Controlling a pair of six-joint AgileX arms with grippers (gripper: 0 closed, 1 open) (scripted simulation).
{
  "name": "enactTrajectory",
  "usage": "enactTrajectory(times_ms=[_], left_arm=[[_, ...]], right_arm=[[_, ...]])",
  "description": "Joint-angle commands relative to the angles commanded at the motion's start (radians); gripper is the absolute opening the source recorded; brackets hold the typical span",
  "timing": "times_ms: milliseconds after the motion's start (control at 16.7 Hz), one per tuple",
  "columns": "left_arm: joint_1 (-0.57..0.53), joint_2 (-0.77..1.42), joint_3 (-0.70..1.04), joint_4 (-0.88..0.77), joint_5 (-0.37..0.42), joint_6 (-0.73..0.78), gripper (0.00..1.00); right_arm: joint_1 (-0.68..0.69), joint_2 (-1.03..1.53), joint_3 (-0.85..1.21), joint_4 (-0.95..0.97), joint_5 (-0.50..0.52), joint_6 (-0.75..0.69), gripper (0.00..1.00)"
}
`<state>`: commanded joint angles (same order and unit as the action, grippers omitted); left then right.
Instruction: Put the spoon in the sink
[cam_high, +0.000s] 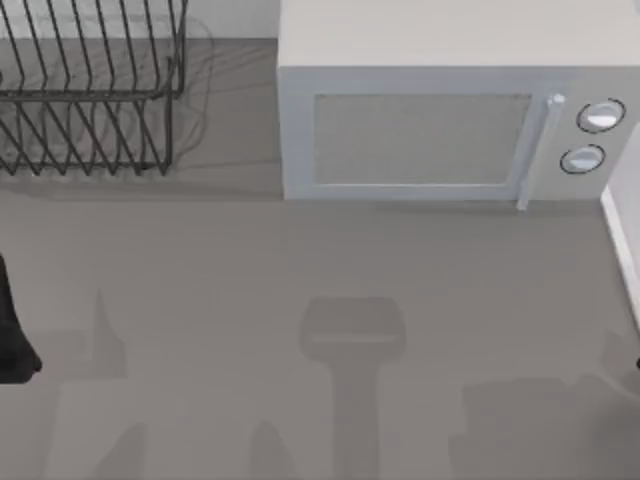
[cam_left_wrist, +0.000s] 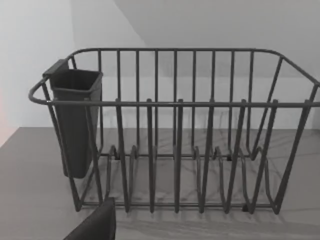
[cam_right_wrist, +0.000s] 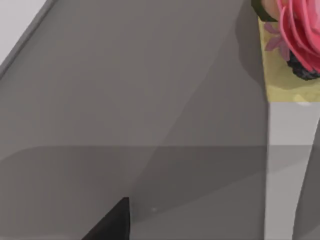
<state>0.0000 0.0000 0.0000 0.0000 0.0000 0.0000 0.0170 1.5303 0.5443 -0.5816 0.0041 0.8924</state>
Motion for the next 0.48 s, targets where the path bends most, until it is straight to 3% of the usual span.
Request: enactTrajectory(times_ms=[360, 480], left_arm=[[0.0, 0.0, 0.0, 0.0, 0.0, 0.0, 1.0], [0.0, 0.0, 0.0, 0.0, 0.0, 0.0, 1.0]], right_arm=[[0.0, 0.0, 0.0, 0.0, 0.0, 0.0, 0.0], [0.003, -0.068, 0.052, -0.106, 0.017, -0.003, 0.0]])
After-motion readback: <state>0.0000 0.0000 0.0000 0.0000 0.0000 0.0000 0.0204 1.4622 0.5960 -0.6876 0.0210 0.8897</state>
